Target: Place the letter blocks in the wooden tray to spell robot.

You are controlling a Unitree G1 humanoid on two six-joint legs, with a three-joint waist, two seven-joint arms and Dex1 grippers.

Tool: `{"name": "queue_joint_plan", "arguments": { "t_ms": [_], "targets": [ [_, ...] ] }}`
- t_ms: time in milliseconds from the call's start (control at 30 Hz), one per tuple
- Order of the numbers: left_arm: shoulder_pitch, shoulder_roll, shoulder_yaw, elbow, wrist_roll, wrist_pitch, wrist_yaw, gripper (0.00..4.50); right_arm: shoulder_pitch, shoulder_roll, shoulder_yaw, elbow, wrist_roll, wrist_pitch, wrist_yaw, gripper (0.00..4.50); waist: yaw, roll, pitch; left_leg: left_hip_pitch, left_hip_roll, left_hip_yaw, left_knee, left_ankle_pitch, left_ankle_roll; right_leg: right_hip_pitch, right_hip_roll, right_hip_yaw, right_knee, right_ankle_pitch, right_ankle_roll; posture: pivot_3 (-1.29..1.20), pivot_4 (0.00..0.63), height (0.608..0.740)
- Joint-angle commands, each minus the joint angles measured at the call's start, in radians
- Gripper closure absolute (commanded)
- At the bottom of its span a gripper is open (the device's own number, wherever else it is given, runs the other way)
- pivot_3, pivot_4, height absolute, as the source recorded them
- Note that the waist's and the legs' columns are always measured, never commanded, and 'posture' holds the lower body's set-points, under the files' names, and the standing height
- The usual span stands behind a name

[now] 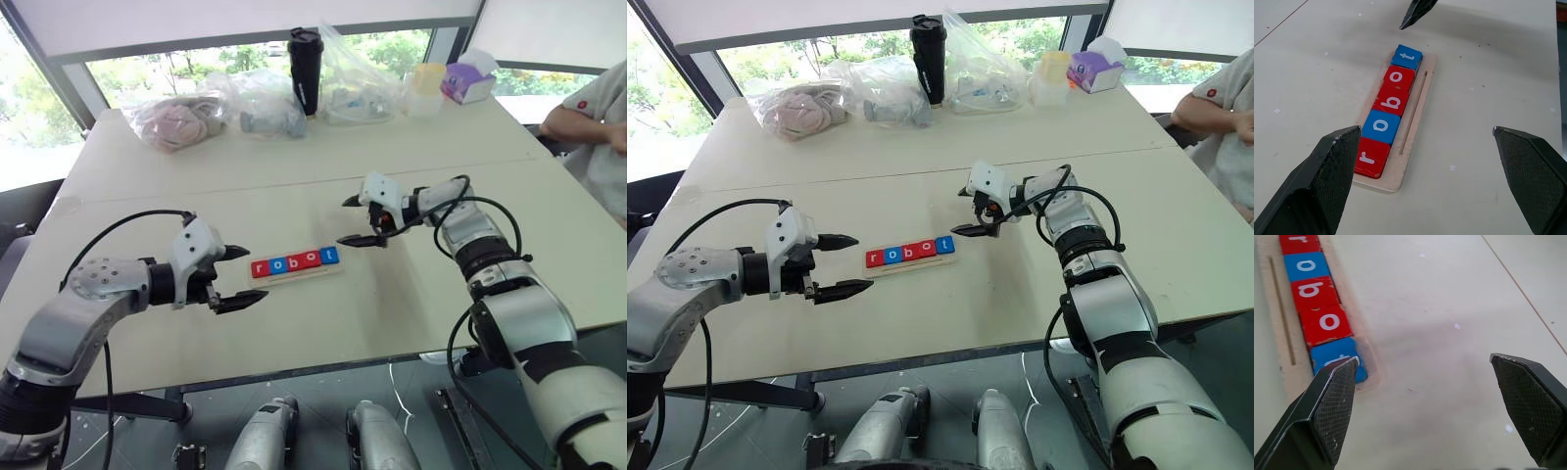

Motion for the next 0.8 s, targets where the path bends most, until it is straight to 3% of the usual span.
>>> {"name": "queue_joint_plan", "arguments": {
  "t_ms": [33, 233, 567, 800],
  "targets": [
    [-0.018, -0.001, 0.022, -0.006, -0.001, -0.013, -0.001, 0.0, -0.009, 0.005, -0.002, 0.005, -0.018, -0.037, -0.043, 0.04, 0.0, 0.0, 0.0, 0.0, 0.0, 0.0, 0.0, 0.0, 0.0, 0.0, 0.0, 0.0, 0.0, 0.0, 0.0, 0.0, 0.15, 0.74],
    [-0.016, 0.003, 0.056, -0.009, -0.021, -0.002, 0.008, 0.0, -0.001, 0.027, 0.029, 0.042, -0.07, -0.075, -0.11, 0.04, -0.001, 0.0, 0.0, 0.0, 0.0, 0.0, 0.0, 0.0, 0.0, 0.0, 0.0, 0.0, 0.0, 0.0, 0.0, 0.0, 0.15, 0.74],
    [-0.002, 0.009, 0.085, -0.019, -0.033, 0.012, 0.019, 0.0, 0.013, 0.057, 0.024, 0.045, -0.064, -0.077, -0.098, 0.04, -0.001, 0.0, 0.0, 0.0, 0.0, 0.0, 0.0, 0.001, 0.0, 0.0, 0.0, 0.0, 0.0, 0.0, 0.0, 0.0, 0.15, 0.74],
    [0.031, -0.011, 0.139, 0.041, -0.053, 0.007, 0.022, 0.0, -0.051, -0.036, -0.044, 0.053, -0.055, -0.087, -0.304, 0.04, 0.002, 0.0, 0.0, 0.0, 0.0, 0.0, 0.0, 0.001, -0.001, 0.0, 0.0, 0.0, 0.0, 0.0, 0.0, 0.0, 0.15, 0.74]
  ]
}}
